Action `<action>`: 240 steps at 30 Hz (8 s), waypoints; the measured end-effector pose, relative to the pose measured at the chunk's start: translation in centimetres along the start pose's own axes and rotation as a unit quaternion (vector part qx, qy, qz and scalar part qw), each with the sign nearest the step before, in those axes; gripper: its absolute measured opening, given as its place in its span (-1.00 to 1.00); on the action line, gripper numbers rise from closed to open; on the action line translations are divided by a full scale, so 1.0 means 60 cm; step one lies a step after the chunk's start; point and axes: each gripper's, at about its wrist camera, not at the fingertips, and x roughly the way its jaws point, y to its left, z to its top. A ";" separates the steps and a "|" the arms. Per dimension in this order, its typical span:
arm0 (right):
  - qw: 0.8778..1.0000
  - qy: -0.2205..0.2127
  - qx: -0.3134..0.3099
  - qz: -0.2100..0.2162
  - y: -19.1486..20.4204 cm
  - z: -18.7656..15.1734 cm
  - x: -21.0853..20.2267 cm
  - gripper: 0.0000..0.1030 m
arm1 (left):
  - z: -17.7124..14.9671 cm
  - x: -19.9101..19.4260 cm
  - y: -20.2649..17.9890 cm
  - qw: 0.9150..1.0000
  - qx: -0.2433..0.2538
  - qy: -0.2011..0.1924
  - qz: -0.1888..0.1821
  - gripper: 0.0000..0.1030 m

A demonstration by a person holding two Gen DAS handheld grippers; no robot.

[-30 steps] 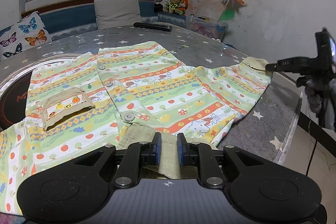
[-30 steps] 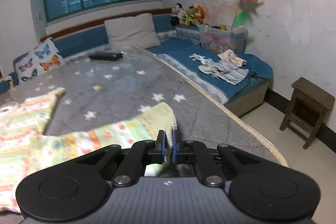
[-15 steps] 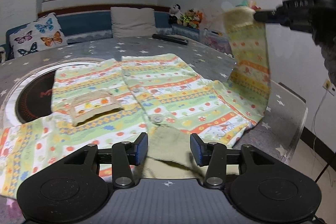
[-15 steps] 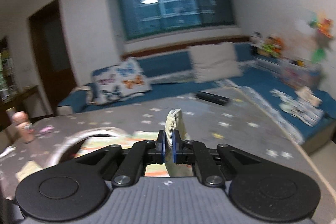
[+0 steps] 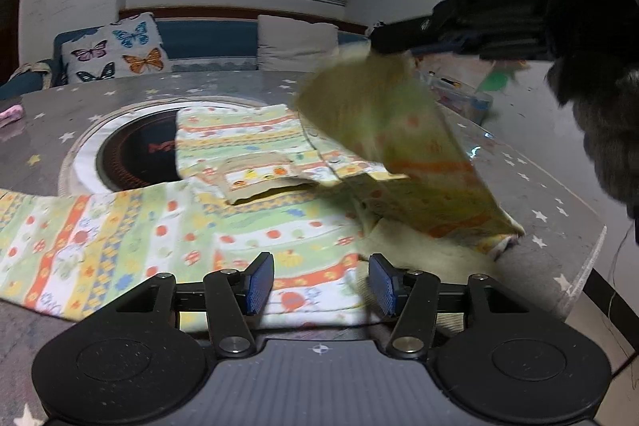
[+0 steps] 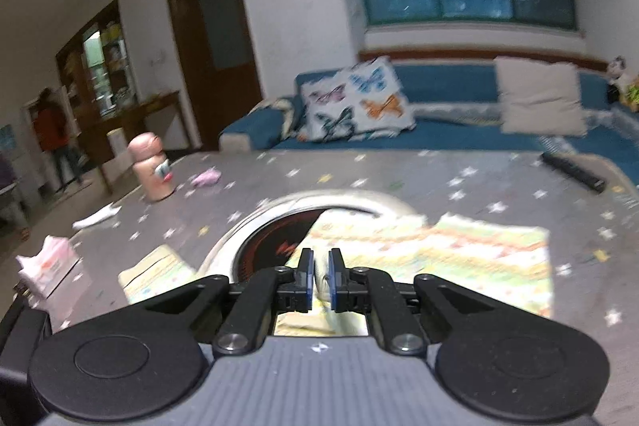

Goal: Fold clothes

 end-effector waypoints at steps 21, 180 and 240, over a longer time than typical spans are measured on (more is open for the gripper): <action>0.984 0.100 0.052 -0.139 -0.175 -0.182 -0.056 -0.81 | 0.045 0.033 -0.037 1.000 0.022 -0.007 -0.007 -0.31; 0.988 0.039 0.136 -0.059 -0.140 -0.078 -0.013 -0.91 | -0.029 -0.052 0.046 0.998 -0.025 0.026 0.055 -0.48; 0.995 0.088 -0.008 -0.047 -0.120 -0.186 -0.024 -0.71 | 0.017 0.036 -0.042 0.989 0.142 0.028 0.028 -0.63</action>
